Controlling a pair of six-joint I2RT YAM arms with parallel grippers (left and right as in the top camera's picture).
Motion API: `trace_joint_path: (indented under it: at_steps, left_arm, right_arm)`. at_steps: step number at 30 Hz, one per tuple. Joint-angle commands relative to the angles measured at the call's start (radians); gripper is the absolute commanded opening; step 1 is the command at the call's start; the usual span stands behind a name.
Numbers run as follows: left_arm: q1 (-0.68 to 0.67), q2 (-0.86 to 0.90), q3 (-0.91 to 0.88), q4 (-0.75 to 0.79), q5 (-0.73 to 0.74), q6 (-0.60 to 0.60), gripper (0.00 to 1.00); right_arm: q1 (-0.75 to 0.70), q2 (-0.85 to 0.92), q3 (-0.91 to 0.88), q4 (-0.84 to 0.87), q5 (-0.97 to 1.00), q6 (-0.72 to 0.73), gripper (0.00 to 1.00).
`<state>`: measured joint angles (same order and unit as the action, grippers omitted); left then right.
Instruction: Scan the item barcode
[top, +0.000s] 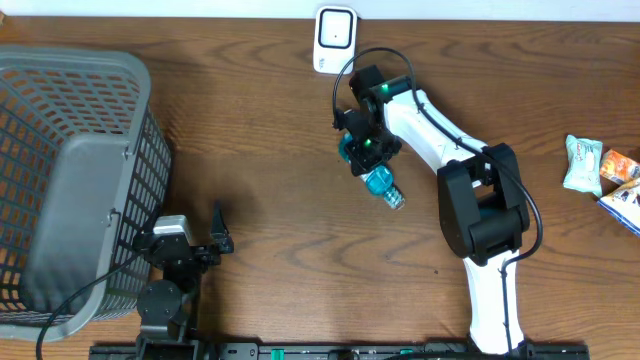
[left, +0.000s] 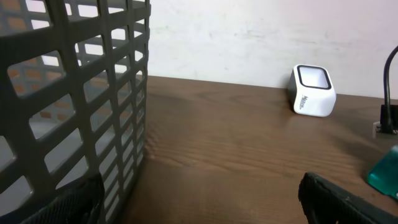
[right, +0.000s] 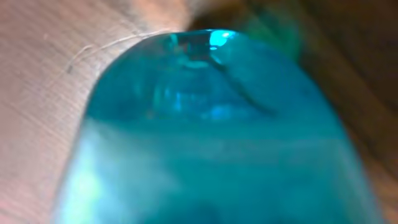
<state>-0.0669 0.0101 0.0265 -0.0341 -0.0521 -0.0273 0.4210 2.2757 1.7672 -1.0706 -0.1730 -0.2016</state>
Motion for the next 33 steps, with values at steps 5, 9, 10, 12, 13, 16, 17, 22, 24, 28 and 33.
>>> trace_joint_path:
  at_steps: [5,9,10,12,13,16,17,22,24,28,33]
  left_arm:
    - [0.005,-0.005,-0.023,-0.032,-0.016,-0.008,1.0]
    - [0.005,-0.005,-0.023,-0.032,-0.016,-0.008,1.0]
    - [0.005,-0.005,-0.023,-0.032,-0.016,-0.008,1.0]
    - [0.005,-0.005,-0.023,-0.032,-0.016,-0.008,1.0]
    - [0.005,-0.005,-0.023,-0.032,-0.016,-0.008,1.0]
    - [0.005,-0.005,-0.023,-0.032,-0.016,-0.008,1.0]
    - [0.005,-0.005,-0.023,-0.032,-0.016,-0.008,1.0]
    - [0.005,-0.005,-0.023,-0.032,-0.016,-0.008,1.0]
    - [0.005,-0.005,-0.023,-0.032,-0.016,-0.008,1.0]
    - [0.005,-0.005,-0.023,-0.032,-0.016,-0.008,1.0]
    - [0.005,-0.005,-0.023,-0.032,-0.016,-0.008,1.0]
  right_arm:
    - [0.016,0.036,0.058,-0.039,0.256,0.158,0.1]
    - [0.028,0.036,0.095,-0.039,0.298,0.22,0.13]
    - [0.031,0.036,0.1,-0.034,0.298,0.229,0.16]
    - [0.039,0.036,0.1,-0.019,0.298,0.232,0.28]
    - [0.047,0.036,0.1,-0.005,0.298,0.232,0.32]
    - [0.056,0.036,0.1,0.01,0.298,0.232,0.34]
    - [0.059,0.036,0.1,0.012,0.298,0.232,0.34]
    - [0.065,0.036,0.1,0.004,0.298,0.243,0.31]
    - [0.065,0.036,0.1,0.002,0.296,0.259,0.3]
    - [0.065,0.036,0.107,-0.01,0.294,0.276,0.27]
    - [0.065,0.036,0.137,-0.046,0.294,0.275,0.27]
